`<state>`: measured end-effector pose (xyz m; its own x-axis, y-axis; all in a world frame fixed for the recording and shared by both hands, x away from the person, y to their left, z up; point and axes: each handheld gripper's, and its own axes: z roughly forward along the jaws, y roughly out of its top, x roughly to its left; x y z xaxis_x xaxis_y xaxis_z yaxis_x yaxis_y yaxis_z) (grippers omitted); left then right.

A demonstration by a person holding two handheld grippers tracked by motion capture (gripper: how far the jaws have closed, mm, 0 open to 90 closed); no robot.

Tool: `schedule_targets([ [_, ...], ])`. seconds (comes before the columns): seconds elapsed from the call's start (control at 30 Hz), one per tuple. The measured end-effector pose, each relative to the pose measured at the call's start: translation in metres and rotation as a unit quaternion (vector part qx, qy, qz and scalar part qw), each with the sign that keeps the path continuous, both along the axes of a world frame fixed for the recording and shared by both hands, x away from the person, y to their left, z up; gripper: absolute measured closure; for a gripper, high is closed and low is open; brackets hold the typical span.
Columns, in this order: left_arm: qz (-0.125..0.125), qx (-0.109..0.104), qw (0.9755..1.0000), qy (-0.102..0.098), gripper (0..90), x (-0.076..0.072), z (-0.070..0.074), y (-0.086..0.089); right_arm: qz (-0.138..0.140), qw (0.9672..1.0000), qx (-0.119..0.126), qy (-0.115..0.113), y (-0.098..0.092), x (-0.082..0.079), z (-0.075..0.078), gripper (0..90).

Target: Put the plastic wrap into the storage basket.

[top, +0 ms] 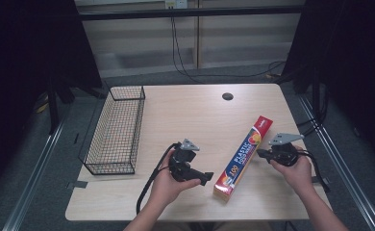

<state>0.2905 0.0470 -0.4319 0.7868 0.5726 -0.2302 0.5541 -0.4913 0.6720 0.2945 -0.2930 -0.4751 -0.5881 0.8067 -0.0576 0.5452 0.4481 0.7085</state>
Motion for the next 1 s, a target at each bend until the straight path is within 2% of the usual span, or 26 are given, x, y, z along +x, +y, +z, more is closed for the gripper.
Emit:
schedule_targets([
  [0.13,-0.001,0.0,1.0,0.001,2.2,0.0,0.0,0.0,0.012,0.9999,0.005,-0.003,0.004,0.002,-0.001,90.0],
  [0.17,0.006,-0.009,0.9999,0.002,2.2,0.0,0.0,-0.001,0.021,0.9997,0.01,-0.003,0.009,0.001,-0.001,90.0],
  [0.2,-0.006,0.004,1.0,0.002,2.2,0.002,0.0,0.0,0.023,0.9997,0.009,-0.008,0.011,0.001,0.0,90.0],
  [0.27,0.004,-0.001,1.0,0.002,2.2,0.001,0.0,-0.002,0.027,0.9995,0.011,-0.008,0.014,0.001,0.0,90.0],
  [0.3,-0.012,0.011,0.9999,0.006,2.2,0.003,0.0,-0.001,0.031,0.9995,0.005,-0.01,0.02,0.002,0.0,90.0],
  [0.37,-0.012,0.011,0.9999,0.006,2.2,0.003,0.0,-0.001,0.033,0.9994,0.004,-0.011,0.023,0.003,0.0,90.0],
  [0.4,-0.004,0.008,0.9999,0.005,2.2,0.002,-0.001,-0.003,0.042,0.9989,0.017,-0.011,0.029,0.005,-0.001,90.0],
  [0.43,-0.004,0.008,0.9999,0.005,2.2,0.002,-0.001,-0.003,0.042,0.9989,0.017,-0.011,0.029,0.005,-0.001,90.0],
  [0.47,-0.003,0.005,1.0,0.006,2.2,0.003,-0.001,-0.004,0.043,0.9986,0.029,-0.01,0.034,0.006,-0.003,90.0],
  [0.5,-0.003,0.005,1.0,0.006,2.2,0.003,-0.001,-0.004,0.043,0.9986,0.029,-0.01,0.034,0.006,-0.003,90.0],
  [0.53,-0.009,0.009,0.9999,0.008,2.2,0.004,0.0,-0.003,0.053,0.9984,0.014,-0.014,0.042,0.007,-0.002,90.0],
  [0.6,-0.001,0.005,0.9999,0.009,2.2,0.004,0.0,-0.004,0.054,0.9983,0.016,-0.014,0.044,0.007,-0.002,90.0],
  [0.67,-0.001,0.009,0.9999,0.01,2.2,0.006,0.0,-0.005,0.064,0.9972,0.034,-0.018,0.051,0.007,-0.002,90.0],
  [0.7,0.002,0.009,0.9999,0.011,2.2,0.007,0.001,-0.008,0.067,0.9971,0.028,-0.021,0.053,0.008,-0.003,90.0],
  [0.8,-0.002,0.015,0.9998,0.015,1.9,0.009,0.001,-0.01,0.071,0.9968,0.028,-0.023,0.057,0.009,-0.004,89.7],
  [0.93,-0.012,0.037,0.9989,0.024,0.4,0.016,-0.001,-0.019,0.065,0.997,0.034,-0.026,0.055,0.007,-0.003,86.2],
  [0.97,-0.012,0.037,0.9989,0.024,0.4,0.016,-0.001,-0.019,0.065,0.997,0.034,-0.026,0.055,0.007,-0.003,86.2],
  [1.0,-0.008,0.027,0.9992,0.029,0.4,0.019,-0.002,-0.024,0.057,0.9972,0.035,-0.032,0.051,0.005,0.0,83.0],
])
